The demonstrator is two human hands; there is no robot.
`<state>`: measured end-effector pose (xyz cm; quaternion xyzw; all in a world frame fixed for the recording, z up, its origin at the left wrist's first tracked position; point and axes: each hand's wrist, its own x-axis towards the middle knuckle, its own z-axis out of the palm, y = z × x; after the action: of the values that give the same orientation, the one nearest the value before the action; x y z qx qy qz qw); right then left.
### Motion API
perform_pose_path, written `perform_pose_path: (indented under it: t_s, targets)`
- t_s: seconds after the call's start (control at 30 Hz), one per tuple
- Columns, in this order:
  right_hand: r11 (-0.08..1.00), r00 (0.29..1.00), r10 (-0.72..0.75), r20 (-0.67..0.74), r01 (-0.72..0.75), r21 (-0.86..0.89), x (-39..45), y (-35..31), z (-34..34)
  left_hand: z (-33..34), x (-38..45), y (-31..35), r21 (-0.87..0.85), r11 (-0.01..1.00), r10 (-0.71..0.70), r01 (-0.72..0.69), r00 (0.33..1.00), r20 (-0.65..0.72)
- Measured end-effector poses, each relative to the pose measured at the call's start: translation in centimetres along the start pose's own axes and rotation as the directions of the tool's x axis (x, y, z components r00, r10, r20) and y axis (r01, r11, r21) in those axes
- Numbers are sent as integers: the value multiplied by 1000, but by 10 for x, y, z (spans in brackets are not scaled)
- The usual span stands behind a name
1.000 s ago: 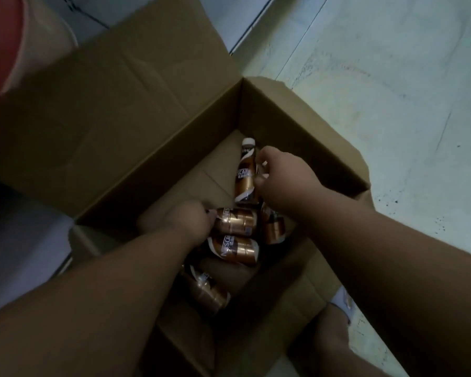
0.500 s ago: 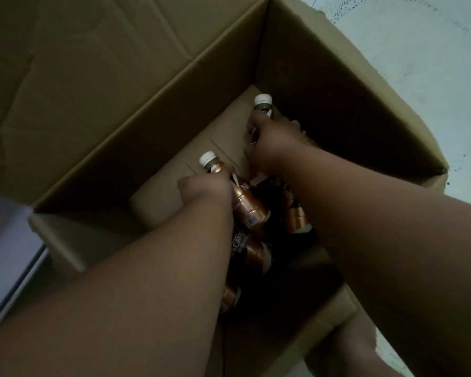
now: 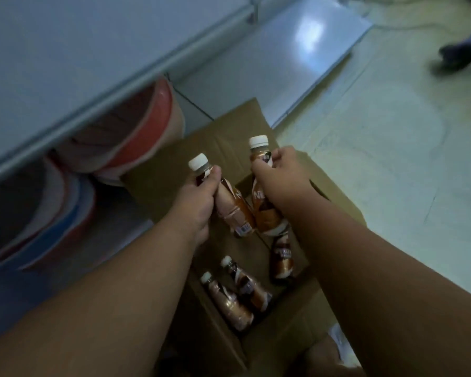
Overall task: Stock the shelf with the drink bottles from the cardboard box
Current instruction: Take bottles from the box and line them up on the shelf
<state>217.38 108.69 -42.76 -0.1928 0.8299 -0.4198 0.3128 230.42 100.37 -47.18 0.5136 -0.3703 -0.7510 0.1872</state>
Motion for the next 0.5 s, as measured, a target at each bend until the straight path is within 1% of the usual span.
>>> perform_pose_path:
  t_s: [0.07,0.13,0.17,0.27,0.3,0.4,0.5]
  targets:
    - [994,994,-108,10,108,-1,-20,-48,6,-11,-30,46,-53,991,124,-124,992,-2]
    - [975,975,-222,15,222,9,-44,-95,18,-28,-64,88,-54,967,246,-247,969,-27]
    - [962,962,-272,27,271,16,-56,-118,27,-39,-81,108,-28,951,307,-308,951,-44]
    - [913,911,-408,67,407,18,-93,-177,58,-79,-126,156,201,858,496,-473,864,-81]
    - [890,888,-457,62,457,12,-103,-193,68,-93,-138,168,236,827,542,-511,836,-87]
    - [827,827,-561,36,561,11,-131,-230,90,-128,-167,195,257,763,626,-593,777,-67]
    - [773,773,-634,35,633,36,-146,-258,102,-150,-183,217,356,673,706,-648,707,-48]
